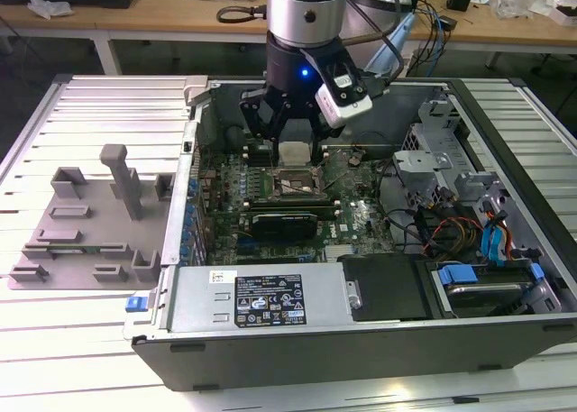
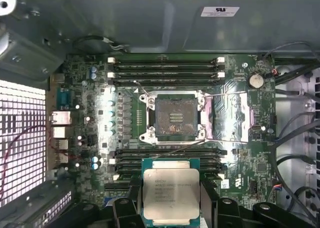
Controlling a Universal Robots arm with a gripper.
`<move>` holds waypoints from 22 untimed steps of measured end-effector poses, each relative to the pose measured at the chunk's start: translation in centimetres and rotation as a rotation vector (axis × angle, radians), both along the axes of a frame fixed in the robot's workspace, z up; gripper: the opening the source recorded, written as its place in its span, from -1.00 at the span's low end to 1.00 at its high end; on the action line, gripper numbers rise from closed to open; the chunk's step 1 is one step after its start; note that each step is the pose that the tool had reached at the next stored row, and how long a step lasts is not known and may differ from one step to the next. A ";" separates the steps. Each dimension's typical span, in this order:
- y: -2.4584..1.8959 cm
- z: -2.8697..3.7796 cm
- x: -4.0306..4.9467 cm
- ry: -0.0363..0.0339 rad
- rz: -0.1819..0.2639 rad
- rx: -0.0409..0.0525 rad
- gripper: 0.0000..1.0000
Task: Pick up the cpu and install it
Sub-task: 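Pick up the cpu and move it towards the insertion slot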
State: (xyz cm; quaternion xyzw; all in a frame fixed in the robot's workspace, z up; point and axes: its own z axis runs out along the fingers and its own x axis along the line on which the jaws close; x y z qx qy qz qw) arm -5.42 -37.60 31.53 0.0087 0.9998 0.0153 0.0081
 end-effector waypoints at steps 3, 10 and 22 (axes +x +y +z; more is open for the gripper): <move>0.57 -0.40 0.30 0.0000 0.000 -0.0003 0.09; 1.52 -0.94 0.80 0.0000 0.000 -0.0003 0.09; 3.60 -2.22 0.68 -0.0140 0.001 -0.0001 0.09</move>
